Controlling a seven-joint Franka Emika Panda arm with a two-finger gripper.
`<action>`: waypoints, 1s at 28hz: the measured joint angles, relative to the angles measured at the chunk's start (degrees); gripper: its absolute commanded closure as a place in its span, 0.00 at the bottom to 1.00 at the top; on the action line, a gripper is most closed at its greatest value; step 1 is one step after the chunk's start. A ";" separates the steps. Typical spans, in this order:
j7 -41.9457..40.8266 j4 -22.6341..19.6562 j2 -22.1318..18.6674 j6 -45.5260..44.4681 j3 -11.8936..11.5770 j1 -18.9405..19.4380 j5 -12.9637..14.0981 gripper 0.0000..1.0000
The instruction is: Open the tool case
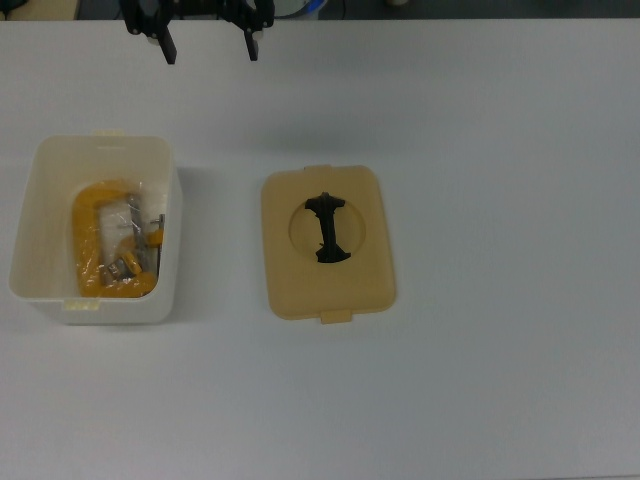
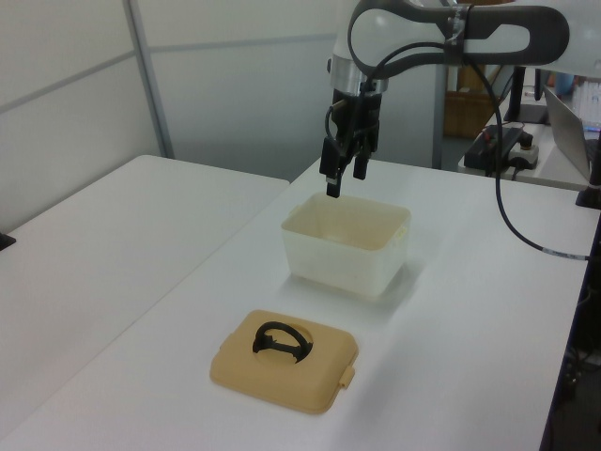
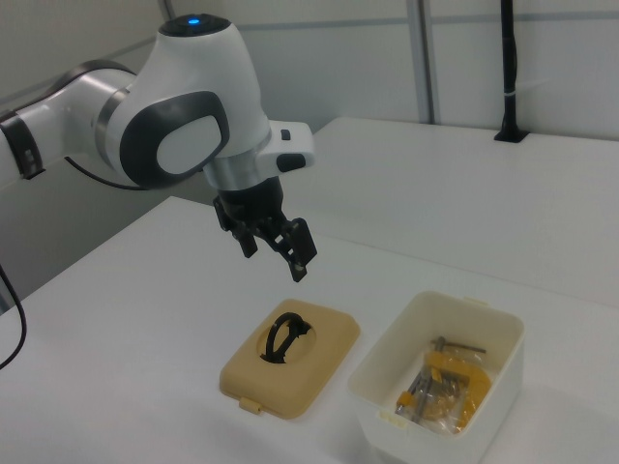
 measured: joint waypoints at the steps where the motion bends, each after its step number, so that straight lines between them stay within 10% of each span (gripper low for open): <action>1: 0.36 0.00 0.00 0.00 0.16 0.03 0.00 0.00; 19: 0.81 0.00 0.09 0.00 2.17 0.06 0.00 0.00; 28: 1.47 0.00 0.64 0.00 6.85 -2.02 0.00 0.00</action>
